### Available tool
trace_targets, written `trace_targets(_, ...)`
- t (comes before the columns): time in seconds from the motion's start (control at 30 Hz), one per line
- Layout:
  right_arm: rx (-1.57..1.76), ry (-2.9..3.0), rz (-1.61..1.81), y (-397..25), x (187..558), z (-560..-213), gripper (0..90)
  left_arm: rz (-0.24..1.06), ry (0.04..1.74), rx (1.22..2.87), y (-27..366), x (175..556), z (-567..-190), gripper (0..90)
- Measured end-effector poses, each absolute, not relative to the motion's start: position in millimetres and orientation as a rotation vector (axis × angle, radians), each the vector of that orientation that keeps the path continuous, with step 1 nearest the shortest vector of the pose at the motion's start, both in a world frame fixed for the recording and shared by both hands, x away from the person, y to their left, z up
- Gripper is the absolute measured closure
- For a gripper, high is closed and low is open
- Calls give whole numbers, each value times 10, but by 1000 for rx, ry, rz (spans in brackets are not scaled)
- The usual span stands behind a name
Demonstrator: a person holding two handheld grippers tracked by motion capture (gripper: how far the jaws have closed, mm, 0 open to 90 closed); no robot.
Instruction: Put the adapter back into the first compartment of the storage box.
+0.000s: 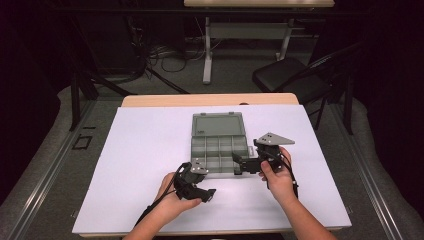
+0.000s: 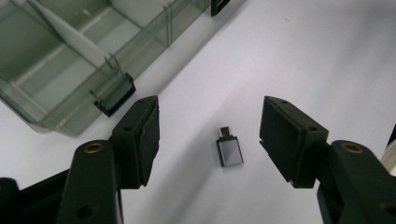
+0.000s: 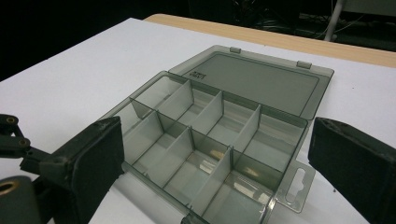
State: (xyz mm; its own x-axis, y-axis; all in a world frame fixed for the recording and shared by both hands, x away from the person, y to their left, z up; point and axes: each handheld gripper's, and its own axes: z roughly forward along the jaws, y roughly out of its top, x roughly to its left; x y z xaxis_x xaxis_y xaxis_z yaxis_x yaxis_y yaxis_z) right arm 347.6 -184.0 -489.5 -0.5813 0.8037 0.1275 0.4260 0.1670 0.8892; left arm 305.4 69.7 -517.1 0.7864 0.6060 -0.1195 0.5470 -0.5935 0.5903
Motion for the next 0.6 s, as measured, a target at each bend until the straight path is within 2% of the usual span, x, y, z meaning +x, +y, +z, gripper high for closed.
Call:
trace_targets(0.23,1166,2074,1387,-1848,3468,-4890,34,32,895,2294,672,3051,-5204,502)
trace_targets(0.6,1157,2083,1375,-1866,3473,-4897,36,12,951,2347,603,2996,-5269,635)
